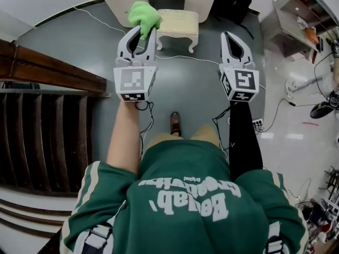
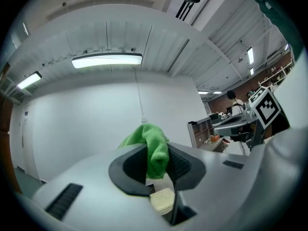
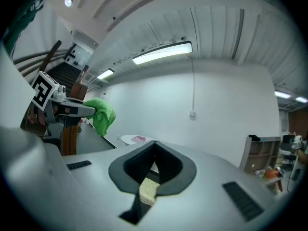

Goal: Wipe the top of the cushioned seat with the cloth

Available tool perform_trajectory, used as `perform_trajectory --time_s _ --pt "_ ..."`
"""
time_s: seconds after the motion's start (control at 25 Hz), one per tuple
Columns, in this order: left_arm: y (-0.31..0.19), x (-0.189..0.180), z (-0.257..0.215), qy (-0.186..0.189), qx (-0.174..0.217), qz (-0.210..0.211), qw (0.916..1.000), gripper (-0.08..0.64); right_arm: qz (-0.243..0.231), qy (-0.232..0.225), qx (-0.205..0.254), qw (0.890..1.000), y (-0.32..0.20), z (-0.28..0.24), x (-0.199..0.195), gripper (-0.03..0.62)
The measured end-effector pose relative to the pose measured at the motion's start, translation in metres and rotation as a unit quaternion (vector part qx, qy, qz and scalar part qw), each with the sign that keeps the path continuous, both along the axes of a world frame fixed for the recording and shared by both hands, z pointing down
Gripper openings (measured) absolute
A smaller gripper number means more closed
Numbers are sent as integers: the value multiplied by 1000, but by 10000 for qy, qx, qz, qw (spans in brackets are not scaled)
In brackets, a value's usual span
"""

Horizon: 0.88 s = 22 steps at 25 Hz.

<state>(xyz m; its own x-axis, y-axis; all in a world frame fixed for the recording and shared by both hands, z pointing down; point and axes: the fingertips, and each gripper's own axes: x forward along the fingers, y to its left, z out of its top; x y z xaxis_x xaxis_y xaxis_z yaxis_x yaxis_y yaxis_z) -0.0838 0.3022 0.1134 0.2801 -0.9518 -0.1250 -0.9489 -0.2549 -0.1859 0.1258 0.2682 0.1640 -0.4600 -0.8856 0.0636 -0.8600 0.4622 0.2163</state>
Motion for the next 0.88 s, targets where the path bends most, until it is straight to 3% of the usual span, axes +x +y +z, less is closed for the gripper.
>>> perform_trajectory --time_s 0.64,0.88 --pt "-65 -6 16 -21 -199 334 9992 75 78 -287 -12 9996 -67 0 -10 9" --pt "-120 2 19 121 29 453 9989 75 69 -333 102 9994 -127 7 -4 9"
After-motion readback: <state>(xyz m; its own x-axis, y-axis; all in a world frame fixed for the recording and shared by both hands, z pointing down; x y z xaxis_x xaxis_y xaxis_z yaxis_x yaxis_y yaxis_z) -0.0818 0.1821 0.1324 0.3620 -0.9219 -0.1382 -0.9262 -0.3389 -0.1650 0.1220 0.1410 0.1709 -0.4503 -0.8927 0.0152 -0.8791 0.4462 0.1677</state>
